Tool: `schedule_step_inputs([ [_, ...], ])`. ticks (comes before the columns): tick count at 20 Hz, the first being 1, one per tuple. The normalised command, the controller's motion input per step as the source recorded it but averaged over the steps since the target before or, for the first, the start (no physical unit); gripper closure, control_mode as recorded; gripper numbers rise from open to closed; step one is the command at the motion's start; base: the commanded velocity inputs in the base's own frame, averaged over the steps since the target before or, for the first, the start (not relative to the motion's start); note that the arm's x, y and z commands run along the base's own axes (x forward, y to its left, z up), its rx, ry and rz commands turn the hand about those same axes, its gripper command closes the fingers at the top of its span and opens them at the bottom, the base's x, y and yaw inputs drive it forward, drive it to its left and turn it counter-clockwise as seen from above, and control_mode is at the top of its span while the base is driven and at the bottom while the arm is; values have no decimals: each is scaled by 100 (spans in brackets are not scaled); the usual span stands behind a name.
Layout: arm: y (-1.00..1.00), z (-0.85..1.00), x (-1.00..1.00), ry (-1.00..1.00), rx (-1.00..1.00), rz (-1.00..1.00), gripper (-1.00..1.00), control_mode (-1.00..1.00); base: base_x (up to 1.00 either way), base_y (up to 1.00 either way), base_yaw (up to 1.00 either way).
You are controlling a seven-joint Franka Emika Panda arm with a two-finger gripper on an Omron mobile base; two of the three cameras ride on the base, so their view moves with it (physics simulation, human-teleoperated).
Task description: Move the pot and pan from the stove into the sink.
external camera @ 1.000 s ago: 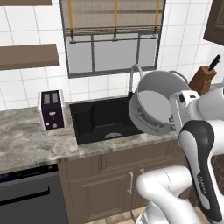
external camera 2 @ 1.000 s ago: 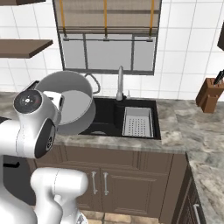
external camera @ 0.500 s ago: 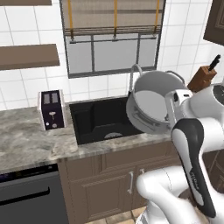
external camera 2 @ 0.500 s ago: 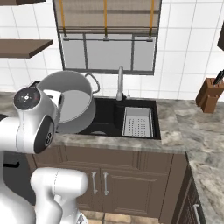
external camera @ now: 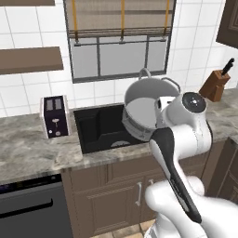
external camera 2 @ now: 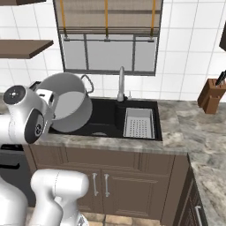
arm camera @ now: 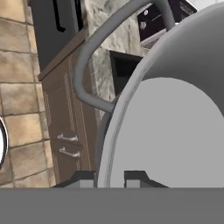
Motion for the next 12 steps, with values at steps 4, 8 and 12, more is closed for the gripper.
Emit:
schedule_step_inputs([
  [4,31,-23,41,0,-1,-7,100,-100,0,0,0],
  [8,25,-25,51,0,0,-6,100,-100,0,0,0],
  [12,24,-26,58,0,0,-5,100,-100,0,0,0],
])
